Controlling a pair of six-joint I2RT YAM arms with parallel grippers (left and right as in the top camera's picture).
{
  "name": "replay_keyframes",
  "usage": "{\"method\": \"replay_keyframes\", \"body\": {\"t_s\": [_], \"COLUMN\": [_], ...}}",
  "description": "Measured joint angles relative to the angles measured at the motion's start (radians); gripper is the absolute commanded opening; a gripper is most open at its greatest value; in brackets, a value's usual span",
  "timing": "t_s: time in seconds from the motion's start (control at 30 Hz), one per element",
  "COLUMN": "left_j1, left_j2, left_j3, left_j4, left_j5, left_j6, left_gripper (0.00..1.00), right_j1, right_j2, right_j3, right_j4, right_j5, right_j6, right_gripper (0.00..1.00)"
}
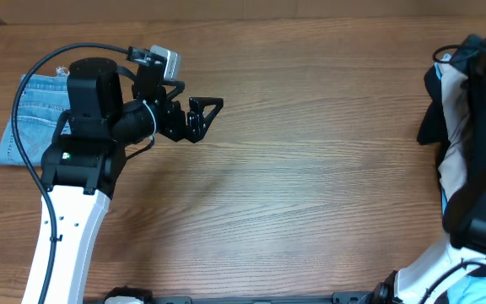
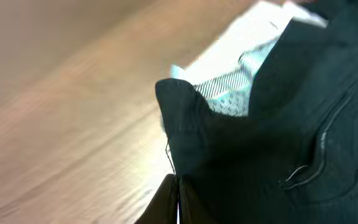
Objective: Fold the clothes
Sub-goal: 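Pull the black shorts with the right gripper onto the table center, then grasp the left end of the black shorts with the left gripper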
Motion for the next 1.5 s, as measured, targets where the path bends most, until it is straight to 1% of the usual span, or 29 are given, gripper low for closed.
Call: {"method": "replay_keyframes", "body": {"t_s": [0.07, 0.13, 0.23, 0.4, 0.6, 0.63, 0.67, 0.77, 0.83, 0.87, 0.9, 0.93, 0.97, 1.0, 1.03, 1.07, 1.17, 1.27, 1.4, 1.5], "left_j1": [0.000, 0.000, 0.000, 0.024, 0.111, 0.126, 0.138, 0.140, 0.140, 0.140, 0.140, 0.140, 0.140, 0.140, 0.140, 0.140, 0.122, 0.055, 0.003, -0.001], "left_j2": [0.000, 0.000, 0.000, -0.001, -0.019, -0.023, -0.029, -0.038, -0.042, -0.042, -0.042, -0.042, -0.042, -0.042, -0.041, -0.039, -0.010, 0.075, 0.185, 0.241], "left_j3": [0.000, 0.001, 0.013, 0.119, 0.245, 0.267, 0.285, 0.306, 0.310, 0.311, 0.311, 0.311, 0.312, 0.313, 0.313, 0.313, 0.315, 0.315, 0.315, 0.315], "left_j4": [0.003, 0.005, 0.004, -0.024, -0.139, -0.164, -0.188, -0.227, -0.247, -0.269, -0.290, -0.311, -0.337, -0.376, -0.412, -0.428, -0.453, -0.452, -0.430, -0.421], "left_j5": [0.010, 0.015, 0.017, 0.018, -0.023, -0.044, -0.068, -0.121, -0.139, -0.149, -0.156, -0.163, -0.168, -0.174, -0.180, -0.183, -0.192, -0.194, -0.190, -0.182], "left_j6": [0.000, 0.000, -0.003, -0.003, -0.002, 0.001, 0.005, 0.024, 0.029, 0.035, 0.044, 0.056, 0.068, 0.084, 0.101, 0.110, 0.138, 0.159, 0.163, 0.163], "left_gripper": [1.00, 0.97, 0.97, 0.95, 0.97, 0.98, 0.99, 1.00, 1.00, 1.00, 1.00, 1.00, 1.00, 1.00, 1.00, 1.00, 1.00, 1.00, 1.00, 1.00], "right_j1": [0.018, 0.041, 0.117, 0.344, 0.626, 0.658, 0.728, 0.845, 0.895, 0.907, 0.901, 0.879, 0.823, 0.772, 0.682, 0.605, 0.386, 0.201, 0.053, 0.008], "right_j2": [-0.014, -0.011, -0.012, -0.031, -0.051, -0.051, -0.051, -0.051, -0.052, -0.053, -0.055, -0.056, -0.057, -0.057, -0.057, -0.057, -0.057, -0.057, -0.042, 0.051], "right_j3": [0.006, 0.005, 0.005, 0.005, 0.005, 0.005, 0.005, 0.005, 0.005, 0.005, 0.005, 0.005, 0.005, 0.005, 0.005, 0.005, 0.005, 0.005, 0.005, 0.006], "right_j4": [-0.008, -0.021, -0.029, -0.076, -0.107, -0.106, -0.106, -0.116, -0.138, -0.151, -0.169, -0.184, -0.208, -0.225, -0.243, -0.256, -0.299, -0.349, -0.359, -0.353], "right_j5": [-0.035, -0.103, -0.197, -0.335, -0.430, -0.434, -0.448, -0.437, -0.401, -0.377, -0.343, -0.327, -0.308, -0.296, -0.284, -0.272, -0.255, -0.248, -0.248, -0.278], "right_j6": [-0.007, -0.012, -0.033, -0.060, -0.066, -0.066, -0.066, -0.069, -0.074, -0.074, -0.072, -0.069, -0.055, -0.040, -0.021, -0.003, 0.056, 0.119, 0.138, 0.064], "right_gripper": [0.04, 0.04, 0.04, 0.04, 0.04, 0.10, 0.14, 0.28, 0.32, 0.37, 0.41, 0.50, 0.57, 0.70, 0.82, 0.87, 0.95, 0.96, 0.96, 0.95]}}
